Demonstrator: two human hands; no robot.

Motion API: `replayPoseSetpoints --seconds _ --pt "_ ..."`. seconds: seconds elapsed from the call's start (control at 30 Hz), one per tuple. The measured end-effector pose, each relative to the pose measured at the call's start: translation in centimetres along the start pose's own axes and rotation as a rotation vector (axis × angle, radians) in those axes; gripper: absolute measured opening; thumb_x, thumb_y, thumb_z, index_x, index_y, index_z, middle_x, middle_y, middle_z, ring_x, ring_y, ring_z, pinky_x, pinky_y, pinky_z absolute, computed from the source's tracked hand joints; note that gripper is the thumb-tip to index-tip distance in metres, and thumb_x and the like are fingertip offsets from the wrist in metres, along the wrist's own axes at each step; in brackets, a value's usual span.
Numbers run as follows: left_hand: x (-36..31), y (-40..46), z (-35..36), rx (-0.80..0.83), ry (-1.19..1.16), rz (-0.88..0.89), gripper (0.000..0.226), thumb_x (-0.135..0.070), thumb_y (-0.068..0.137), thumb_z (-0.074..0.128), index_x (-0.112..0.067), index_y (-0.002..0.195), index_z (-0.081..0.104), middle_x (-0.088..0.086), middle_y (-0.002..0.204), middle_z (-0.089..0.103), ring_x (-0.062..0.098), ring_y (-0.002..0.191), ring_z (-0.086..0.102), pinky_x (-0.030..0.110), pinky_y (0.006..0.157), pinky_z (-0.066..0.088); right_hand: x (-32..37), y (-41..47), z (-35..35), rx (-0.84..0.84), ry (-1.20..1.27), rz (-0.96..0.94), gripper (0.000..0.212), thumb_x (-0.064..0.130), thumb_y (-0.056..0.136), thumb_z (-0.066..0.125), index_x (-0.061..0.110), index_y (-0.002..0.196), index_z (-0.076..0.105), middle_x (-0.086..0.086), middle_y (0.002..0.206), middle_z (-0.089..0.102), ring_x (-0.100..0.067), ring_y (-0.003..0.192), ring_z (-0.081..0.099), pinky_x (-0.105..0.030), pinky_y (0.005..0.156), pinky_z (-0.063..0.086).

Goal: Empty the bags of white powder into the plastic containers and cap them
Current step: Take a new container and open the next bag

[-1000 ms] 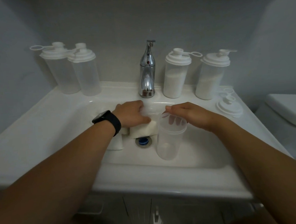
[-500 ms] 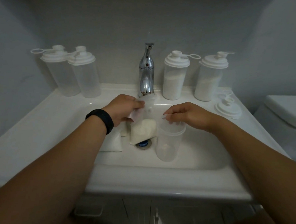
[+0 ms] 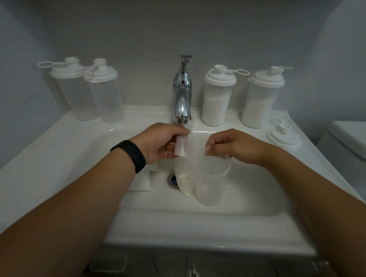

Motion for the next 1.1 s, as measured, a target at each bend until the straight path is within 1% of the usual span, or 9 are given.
replayPoseSetpoints --seconds 0.17,0.23,0.33,0.4,0.5,0.6,0.7,0.83,1.1 --pt "-0.3 -0.1 0.3 0.011 0.069 0.037 0.031 -0.034 0.095 0.069 -0.014 0.118 0.071 0.001 0.092 0.073 0.017 0.083 0.067 0.031 0.077 0.054 0.4 0.1 0.1 -0.053 0.005 0.009 0.028 0.047 0.087 0.065 0.024 0.094 0.079 0.010 0.081 0.069 0.003 0.072 0.059 -0.011 0.068 0.041" --pt "-0.6 0.0 0.4 0.000 0.090 0.087 0.028 -0.034 0.095 0.070 -0.016 0.117 0.071 0.004 0.098 0.076 0.021 0.090 0.071 0.038 0.085 0.058 0.8 0.2 -0.3 -0.129 0.037 0.005 0.030 0.049 0.096 0.061 0.025 0.097 0.080 0.014 0.081 0.069 0.008 0.069 0.058 -0.009 0.066 0.041" --pt "-1.0 -0.2 1.1 0.021 0.092 0.151 0.008 -0.025 0.097 0.068 -0.019 0.094 0.069 -0.001 0.085 0.076 0.015 0.080 0.073 0.030 0.068 0.059 1.3 0.5 -0.1 -0.185 0.086 0.019 0.033 0.047 0.101 0.055 0.026 0.096 0.079 0.016 0.084 0.070 0.005 0.078 0.063 -0.013 0.074 0.047" --pt "-1.2 -0.4 1.8 0.047 0.115 0.186 0.011 -0.023 0.097 0.067 -0.019 0.086 0.066 -0.002 0.079 0.072 0.013 0.075 0.070 0.027 0.062 0.055 1.8 0.8 0.1 -0.205 0.082 0.027 0.035 0.051 0.100 0.055 0.026 0.092 0.079 0.009 0.088 0.071 -0.001 0.082 0.063 -0.020 0.080 0.049" --pt "-1.1 -0.7 2.6 0.073 0.108 0.198 0.020 -0.032 0.101 0.061 -0.014 0.101 0.071 0.004 0.091 0.074 0.020 0.082 0.070 0.030 0.067 0.057 2.6 1.1 0.0 -0.225 0.104 0.023 0.039 0.054 0.098 0.057 0.023 0.087 0.077 0.006 0.084 0.072 0.001 0.075 0.063 -0.021 0.079 0.051" --pt "-0.9 -0.6 2.6 0.048 0.057 0.157 0.038 -0.043 0.105 0.051 -0.008 0.105 0.067 0.007 0.082 0.063 0.020 0.066 0.059 0.028 0.057 0.050 2.4 1.3 0.2 -0.218 0.128 0.041 0.043 0.058 0.096 0.058 0.020 0.088 0.077 0.004 0.085 0.073 -0.003 0.079 0.065 -0.022 0.080 0.052" --pt "-1.1 -0.7 2.5 0.059 0.095 0.176 0.025 -0.033 0.104 0.056 -0.010 0.102 0.065 0.003 0.072 0.053 0.014 0.058 0.051 0.023 0.049 0.046 2.0 1.4 0.6 -0.210 0.187 0.049 0.038 0.052 0.097 0.062 0.017 0.093 0.077 0.003 0.085 0.074 -0.007 0.084 0.066 -0.026 0.084 0.053" --pt "-1.4 -0.9 2.1 0.021 0.130 0.184 0.025 -0.032 0.099 0.064 -0.017 0.079 0.060 0.000 0.062 0.048 0.013 0.052 0.046 0.024 0.047 0.042 2.0 1.4 1.0 -0.187 0.270 0.042 0.029 0.036 0.101 0.061 0.014 0.092 0.078 0.004 0.082 0.074 -0.002 0.078 0.065 -0.021 0.079 0.050" --pt "-1.0 -0.8 1.6 -0.014 0.199 0.161 0.029 -0.042 0.099 0.060 -0.016 0.087 0.060 -0.003 0.057 0.044 0.013 0.050 0.044 0.024 0.047 0.038 2.1 1.4 1.0 -0.183 0.315 0.025 0.014 0.013 0.097 0.065 0.008 0.095 0.078 -0.004 0.087 0.076 -0.004 0.077 0.068 -0.012 0.070 0.051"
Point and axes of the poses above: each hand's wrist, its own y-axis towards the middle knuckle, its own z-axis out of the palm, x = y × z, the point moved 9 cm from there along y, towards the middle knuckle
